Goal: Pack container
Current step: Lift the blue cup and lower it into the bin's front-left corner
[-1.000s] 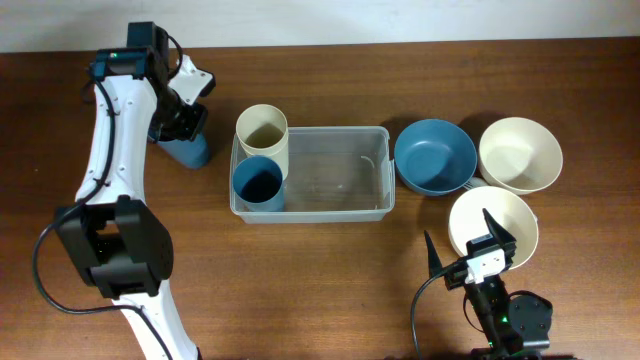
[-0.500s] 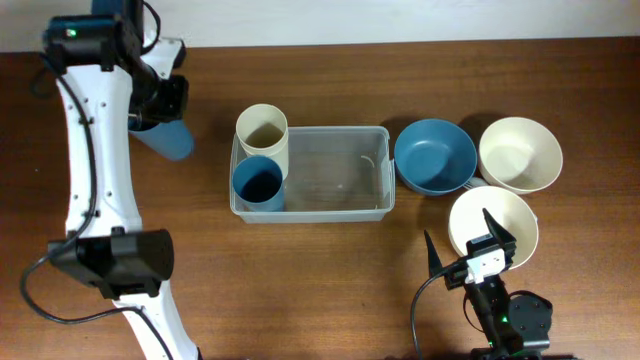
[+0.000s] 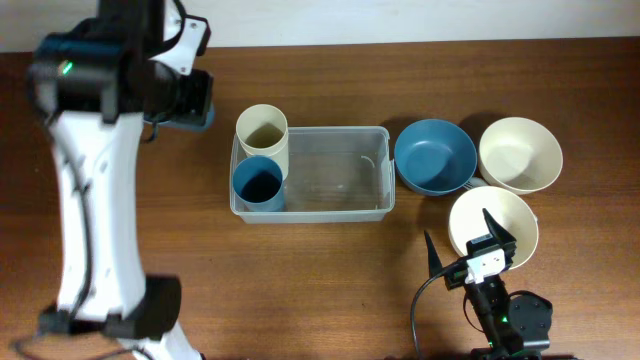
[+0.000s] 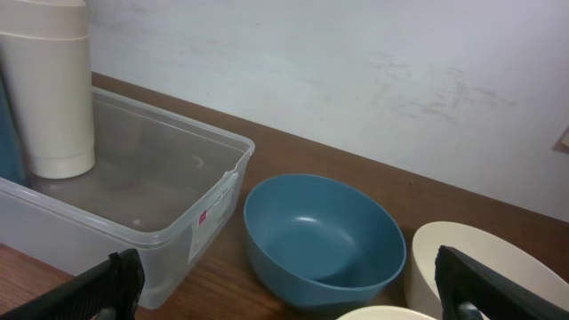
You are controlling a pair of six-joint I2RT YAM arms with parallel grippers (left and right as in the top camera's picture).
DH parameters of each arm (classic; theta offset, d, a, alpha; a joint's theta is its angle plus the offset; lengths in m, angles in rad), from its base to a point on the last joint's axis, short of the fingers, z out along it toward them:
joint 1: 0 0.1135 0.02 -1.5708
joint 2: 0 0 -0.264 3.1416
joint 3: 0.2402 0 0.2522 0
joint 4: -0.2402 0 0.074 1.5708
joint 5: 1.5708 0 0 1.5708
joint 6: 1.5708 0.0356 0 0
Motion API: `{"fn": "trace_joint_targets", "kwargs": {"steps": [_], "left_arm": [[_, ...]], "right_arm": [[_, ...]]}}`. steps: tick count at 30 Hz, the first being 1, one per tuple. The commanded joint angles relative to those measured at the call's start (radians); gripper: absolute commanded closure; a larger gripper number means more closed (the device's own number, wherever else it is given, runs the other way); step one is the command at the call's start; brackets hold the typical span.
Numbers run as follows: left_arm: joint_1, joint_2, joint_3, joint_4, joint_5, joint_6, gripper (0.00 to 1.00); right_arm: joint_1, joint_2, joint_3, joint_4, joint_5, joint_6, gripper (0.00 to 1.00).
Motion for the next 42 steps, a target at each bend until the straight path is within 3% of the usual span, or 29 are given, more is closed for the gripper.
{"fn": "trace_joint_targets", "kwargs": {"steps": [1,9,15,25,33,42], "left_arm": [[-0.025,-0.117,0.027,-0.001,-0.045,-0.044,0.98],[-0.164,-0.271,-0.101,-0.001,-0.037,-0.100,0.98],[-0.262,-0.284,-0.254,0.000,-0.037,-0.126,0.98],[-0.275,-0.282,-0.448,0.049,-0.036,-0.126,0.98],[-0.276,-0.281,-0.467,0.063,0.016,-0.124,0.98],[-0.367,-0.272,-0.470,0.100,-0.023,-0.121,0.98]], "right_arm": [[0.006,-0.004,-0.005,-0.006,-0.006,-0.004,0.01],[0.006,-0.004,-0.005,-0.006,-0.006,-0.004,0.01],[0.006,-0.004,-0.005,-0.006,-0.006,-0.004,0.01],[0.006,-0.004,-0.005,-0.006,-0.006,-0.004,0.01],[0.006,-0.004,-0.005,-0.006,-0.006,-0.004,0.01],[0.006,-0.004,-0.005,-0.006,-0.006,-0.004,0.01]]}}
